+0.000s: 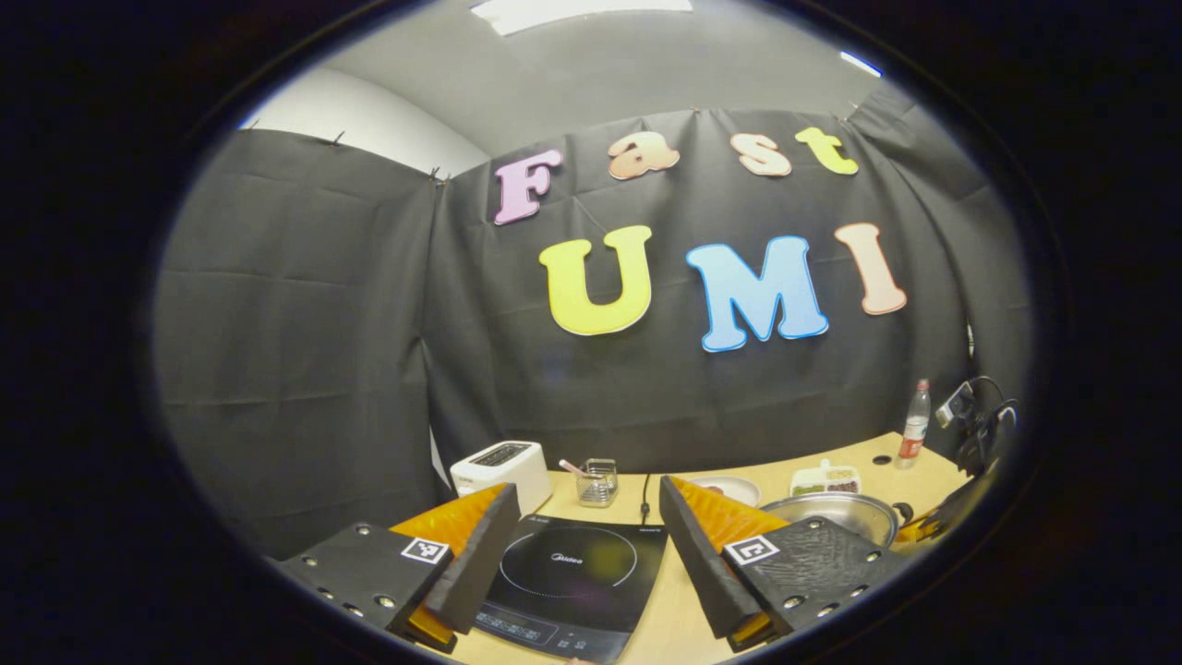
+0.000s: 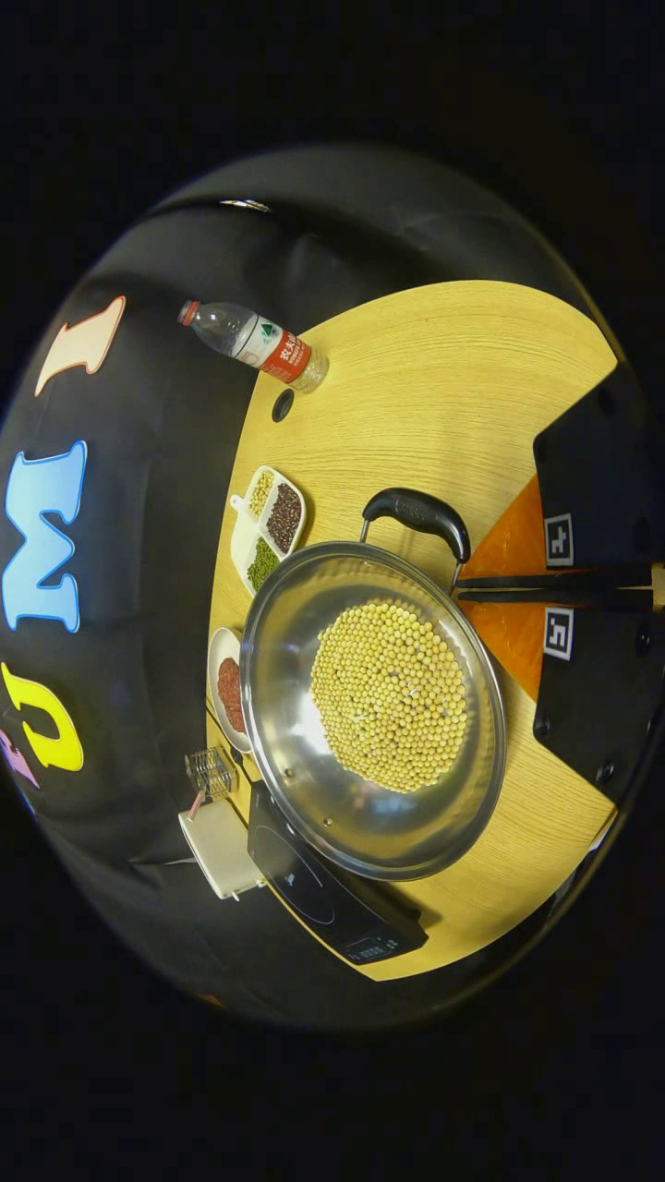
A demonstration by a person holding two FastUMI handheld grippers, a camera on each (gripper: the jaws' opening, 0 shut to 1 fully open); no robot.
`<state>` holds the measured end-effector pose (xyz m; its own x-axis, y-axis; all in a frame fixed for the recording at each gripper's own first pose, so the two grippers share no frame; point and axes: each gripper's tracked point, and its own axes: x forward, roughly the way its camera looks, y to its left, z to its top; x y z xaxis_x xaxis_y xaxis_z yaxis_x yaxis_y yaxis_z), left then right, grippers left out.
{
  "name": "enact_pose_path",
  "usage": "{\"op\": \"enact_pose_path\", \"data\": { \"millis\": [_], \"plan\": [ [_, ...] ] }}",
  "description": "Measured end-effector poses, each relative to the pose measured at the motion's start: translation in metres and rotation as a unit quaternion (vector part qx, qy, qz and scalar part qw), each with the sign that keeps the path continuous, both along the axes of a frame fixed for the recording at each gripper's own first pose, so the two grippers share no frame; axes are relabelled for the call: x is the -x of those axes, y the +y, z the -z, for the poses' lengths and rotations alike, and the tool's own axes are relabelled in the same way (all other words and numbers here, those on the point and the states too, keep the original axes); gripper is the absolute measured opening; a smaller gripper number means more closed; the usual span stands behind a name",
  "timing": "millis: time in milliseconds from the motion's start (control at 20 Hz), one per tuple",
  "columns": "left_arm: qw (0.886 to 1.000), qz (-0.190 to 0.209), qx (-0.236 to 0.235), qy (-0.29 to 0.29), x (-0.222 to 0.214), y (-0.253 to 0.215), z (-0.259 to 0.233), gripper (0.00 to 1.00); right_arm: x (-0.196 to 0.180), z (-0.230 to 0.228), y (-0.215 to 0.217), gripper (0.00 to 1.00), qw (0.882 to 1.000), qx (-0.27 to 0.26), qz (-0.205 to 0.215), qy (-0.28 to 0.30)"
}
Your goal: First push the handle of the pot to place it horizontally, then grasp the pot with both hands and set it on the induction cooktop.
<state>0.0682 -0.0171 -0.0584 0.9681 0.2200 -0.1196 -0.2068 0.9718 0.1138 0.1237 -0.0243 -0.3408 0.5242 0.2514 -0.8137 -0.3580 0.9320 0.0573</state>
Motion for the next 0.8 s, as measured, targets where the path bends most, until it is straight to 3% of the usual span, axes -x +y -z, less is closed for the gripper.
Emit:
{"op": "enact_pose_path", "data": {
  "millis": [550, 800],
  "plan": [
    [1.000, 0.002, 0.004, 0.014, -0.016, -0.040, 0.021, 0.92, -0.016, 0.001, -0.007, 0.02, 1.000, -0.025, 0.013, -0.003],
    [0.999, 0.013, 0.024, 0.022, -0.030, -0.057, 0.037, 0.89, -0.017, -0.033, -0.019, 0.04, 0.997, -0.040, 0.034, -0.049]
  ]
}}
